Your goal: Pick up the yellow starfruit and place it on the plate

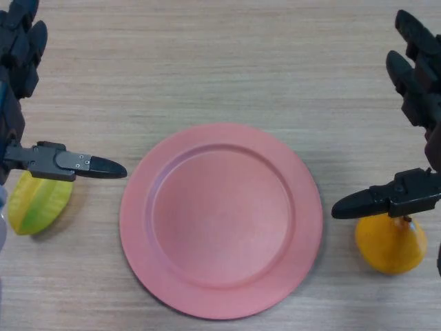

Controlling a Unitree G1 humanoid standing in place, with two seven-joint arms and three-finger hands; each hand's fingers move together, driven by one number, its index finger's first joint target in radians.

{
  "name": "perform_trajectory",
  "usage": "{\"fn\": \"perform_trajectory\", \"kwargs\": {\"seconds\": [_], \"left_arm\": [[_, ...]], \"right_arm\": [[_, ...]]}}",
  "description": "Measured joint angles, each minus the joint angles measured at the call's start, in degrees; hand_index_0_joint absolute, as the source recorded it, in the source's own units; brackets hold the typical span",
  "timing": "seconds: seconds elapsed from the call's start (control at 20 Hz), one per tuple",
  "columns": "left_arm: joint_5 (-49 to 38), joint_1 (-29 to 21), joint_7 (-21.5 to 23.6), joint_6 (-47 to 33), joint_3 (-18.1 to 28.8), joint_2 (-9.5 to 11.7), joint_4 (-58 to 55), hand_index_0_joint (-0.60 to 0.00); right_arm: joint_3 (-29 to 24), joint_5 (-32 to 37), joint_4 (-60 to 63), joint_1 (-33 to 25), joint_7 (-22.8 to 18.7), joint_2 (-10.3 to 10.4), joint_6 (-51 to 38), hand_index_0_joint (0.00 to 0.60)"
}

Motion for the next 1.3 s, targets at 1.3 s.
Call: {"fn": "perform_trajectory", "kwargs": {"seconds": [1.3], "left_arm": [[-1.17, 7.74, -4.15, 8.76, 1.03, -1.08, -12.85, 0.0]], "right_arm": [[0.18, -0.06, 0.89, -0.11, 0.02, -0.01, -0.25, 0.0]]}}
